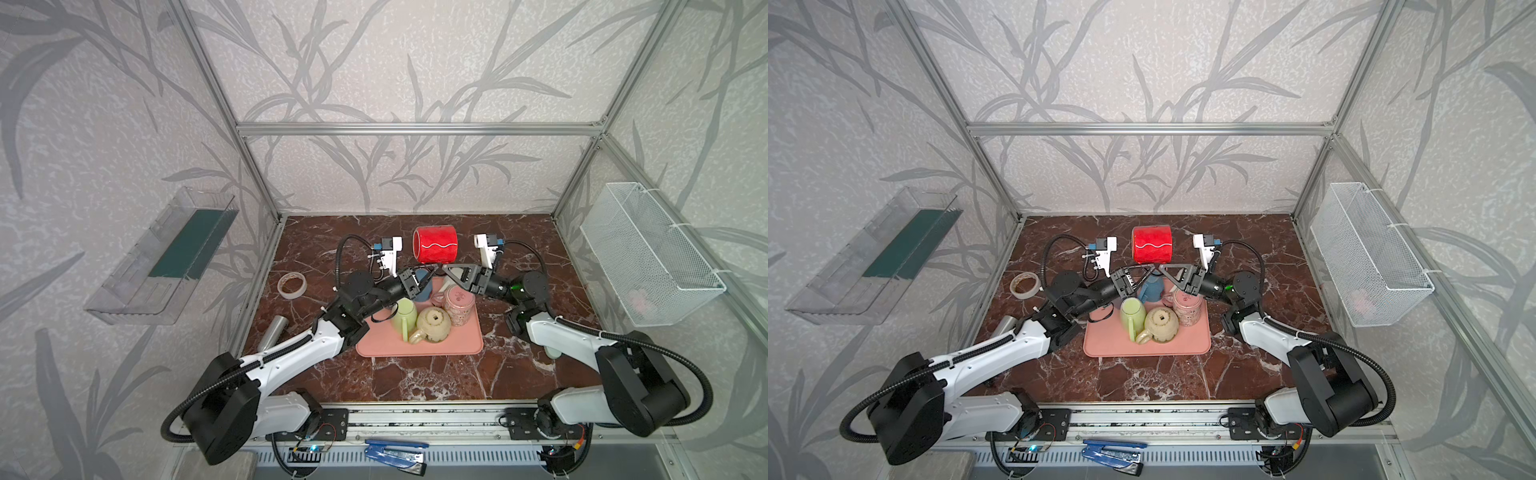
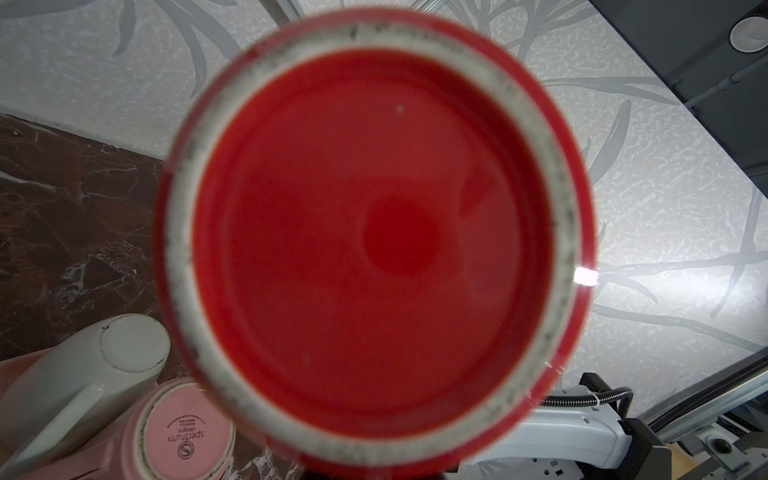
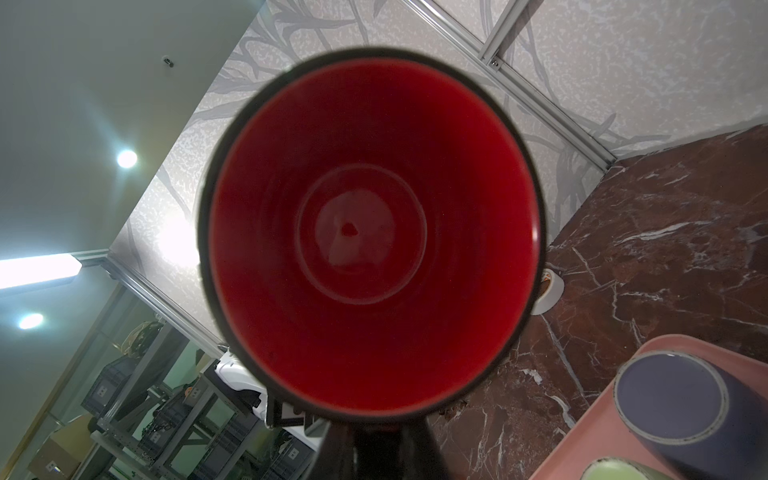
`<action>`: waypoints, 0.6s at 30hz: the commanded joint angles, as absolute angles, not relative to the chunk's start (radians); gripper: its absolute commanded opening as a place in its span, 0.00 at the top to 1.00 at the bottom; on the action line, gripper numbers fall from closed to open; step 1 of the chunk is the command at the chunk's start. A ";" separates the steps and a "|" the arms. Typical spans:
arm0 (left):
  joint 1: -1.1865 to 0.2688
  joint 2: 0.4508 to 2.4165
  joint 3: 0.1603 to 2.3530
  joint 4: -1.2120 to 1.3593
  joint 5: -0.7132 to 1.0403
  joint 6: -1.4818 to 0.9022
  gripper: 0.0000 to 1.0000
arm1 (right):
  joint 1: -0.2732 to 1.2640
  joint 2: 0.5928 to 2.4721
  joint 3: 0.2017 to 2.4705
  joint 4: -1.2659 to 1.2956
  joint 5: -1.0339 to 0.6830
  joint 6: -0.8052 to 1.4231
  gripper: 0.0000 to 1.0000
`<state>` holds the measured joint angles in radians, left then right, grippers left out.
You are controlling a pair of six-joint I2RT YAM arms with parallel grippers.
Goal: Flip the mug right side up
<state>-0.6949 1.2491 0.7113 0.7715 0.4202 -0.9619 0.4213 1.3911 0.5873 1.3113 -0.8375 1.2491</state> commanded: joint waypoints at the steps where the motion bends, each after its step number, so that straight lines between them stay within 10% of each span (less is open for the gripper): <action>1: -0.696 1.237 0.714 0.857 0.419 -0.947 1.00 | 0.419 1.381 0.587 1.381 -0.820 1.247 0.80; 18: -0.695 1.294 0.713 0.945 0.440 -0.988 1.00 | 0.452 1.439 0.632 1.407 -0.786 1.259 0.73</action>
<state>-0.6956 1.2980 0.7113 0.8188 0.4217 -0.9844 0.4450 1.4345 0.5941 1.3418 -0.7902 1.2617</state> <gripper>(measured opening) 0.099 0.284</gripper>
